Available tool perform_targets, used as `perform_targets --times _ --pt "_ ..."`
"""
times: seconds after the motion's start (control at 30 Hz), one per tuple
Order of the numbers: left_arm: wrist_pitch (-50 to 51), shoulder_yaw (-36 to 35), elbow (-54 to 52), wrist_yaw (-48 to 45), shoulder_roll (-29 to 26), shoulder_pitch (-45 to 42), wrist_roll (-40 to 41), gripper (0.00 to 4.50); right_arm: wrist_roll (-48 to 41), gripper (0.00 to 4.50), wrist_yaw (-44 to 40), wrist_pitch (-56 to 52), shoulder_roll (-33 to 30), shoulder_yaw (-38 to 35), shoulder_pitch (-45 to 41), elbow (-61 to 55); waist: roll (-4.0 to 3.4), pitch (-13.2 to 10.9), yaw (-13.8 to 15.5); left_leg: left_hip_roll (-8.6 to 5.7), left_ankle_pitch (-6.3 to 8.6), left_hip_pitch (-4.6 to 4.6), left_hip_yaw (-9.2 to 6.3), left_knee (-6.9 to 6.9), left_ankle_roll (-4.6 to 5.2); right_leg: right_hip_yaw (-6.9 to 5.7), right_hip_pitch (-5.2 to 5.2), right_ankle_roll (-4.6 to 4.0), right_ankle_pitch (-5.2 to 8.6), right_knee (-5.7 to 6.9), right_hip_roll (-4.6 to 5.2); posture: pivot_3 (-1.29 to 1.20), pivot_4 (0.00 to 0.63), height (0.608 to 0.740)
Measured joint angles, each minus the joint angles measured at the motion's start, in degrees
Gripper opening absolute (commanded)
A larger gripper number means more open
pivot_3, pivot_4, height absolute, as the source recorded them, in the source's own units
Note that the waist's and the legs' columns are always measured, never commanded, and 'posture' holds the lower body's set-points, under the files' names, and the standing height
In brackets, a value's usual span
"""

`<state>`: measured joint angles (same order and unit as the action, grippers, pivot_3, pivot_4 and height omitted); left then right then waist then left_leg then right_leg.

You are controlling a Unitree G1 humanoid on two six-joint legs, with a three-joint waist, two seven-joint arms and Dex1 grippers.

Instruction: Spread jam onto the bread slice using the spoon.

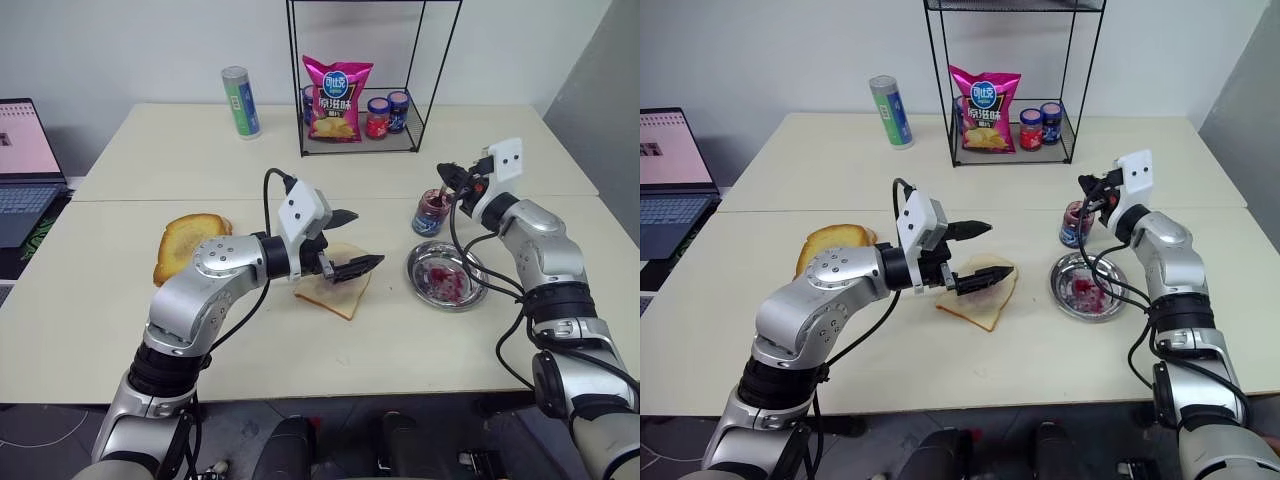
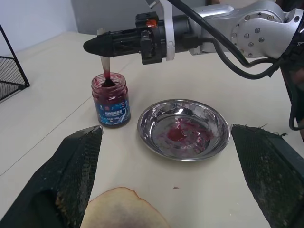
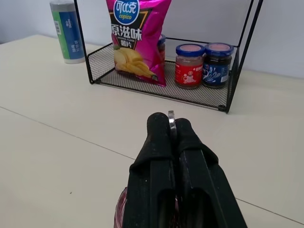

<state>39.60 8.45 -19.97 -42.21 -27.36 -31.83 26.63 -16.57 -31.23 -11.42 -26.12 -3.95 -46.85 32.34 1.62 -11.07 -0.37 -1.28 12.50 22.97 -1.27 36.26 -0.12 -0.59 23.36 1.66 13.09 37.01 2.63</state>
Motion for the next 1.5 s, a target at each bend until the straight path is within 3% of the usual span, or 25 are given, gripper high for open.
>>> perform_targets --times 0.37,0.83,1.5 --pt "0.2 -0.4 -0.5 0.3 -0.5 0.0 0.1 4.5 -0.7 0.05 1.4 -5.0 2.2 -2.9 0.0 0.5 0.0 0.0 0.0 0.0 0.0 0.0 0.0 0.01 0.0 0.0 0.0 -0.01 0.0 0.01 0.0 0.0 0.15 0.74" --pt "-0.1 -0.4 -0.3 0.3 -0.4 0.0 -0.1 4.5 -12.8 0.05 8.6 -22.5 4.4 -15.6 -3.2 -0.5 0.0 0.0 0.0 0.0 0.0 0.0 0.01 0.0 0.0 0.0 0.0 -0.01 -0.01 0.02 0.0 0.0 0.15 0.74" --pt "-0.9 -0.4 0.3 0.1 -0.3 0.0 -0.4 4.5 -16.3 0.05 15.1 -26.4 4.9 -21.9 -5.0 0.1 -0.01 0.0 -0.1 0.0 0.0 0.0 0.01 0.0 0.0 0.0 0.0 -0.01 -0.01 0.03 0.0 0.0 0.15 0.74"
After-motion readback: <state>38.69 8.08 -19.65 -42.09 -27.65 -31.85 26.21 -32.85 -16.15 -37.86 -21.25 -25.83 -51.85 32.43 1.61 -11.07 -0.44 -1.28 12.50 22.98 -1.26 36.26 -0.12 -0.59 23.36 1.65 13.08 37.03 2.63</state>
